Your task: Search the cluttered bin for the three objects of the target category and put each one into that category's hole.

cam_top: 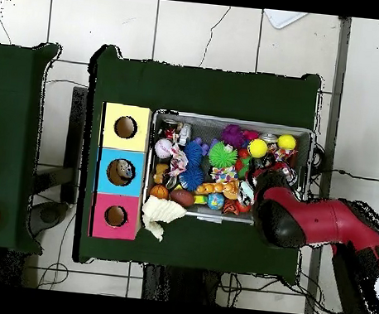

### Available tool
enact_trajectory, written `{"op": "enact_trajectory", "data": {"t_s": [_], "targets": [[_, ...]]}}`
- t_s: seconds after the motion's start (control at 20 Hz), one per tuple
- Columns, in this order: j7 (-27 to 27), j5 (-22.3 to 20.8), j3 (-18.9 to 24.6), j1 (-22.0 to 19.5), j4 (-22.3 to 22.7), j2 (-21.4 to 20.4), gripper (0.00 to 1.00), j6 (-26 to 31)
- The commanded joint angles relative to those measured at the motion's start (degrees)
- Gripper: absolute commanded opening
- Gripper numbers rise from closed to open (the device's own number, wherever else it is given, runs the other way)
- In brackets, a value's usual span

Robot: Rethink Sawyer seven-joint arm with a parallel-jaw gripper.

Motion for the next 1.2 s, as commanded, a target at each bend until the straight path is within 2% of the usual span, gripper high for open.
{"op": "enact_trajectory", "data": {"t_s": [0.05, 0.6, 0.85, 1.2], "targets": [[-6.93, -6.66, -0.39, 3.89, -5.91, 3.13, 1.0, 5.22], [-0.22, -11.26, -5.95, 8.85, -8.4, 4.02, 1.0, 0.91], [-0.36, -13.05, -7.6, 10.15, -9.49, 4.1, 1.0, 1.04], [-5.32, -12.75, -6.39, 7.49, -11.59, 5.51, 1.0, 4.97]]}}
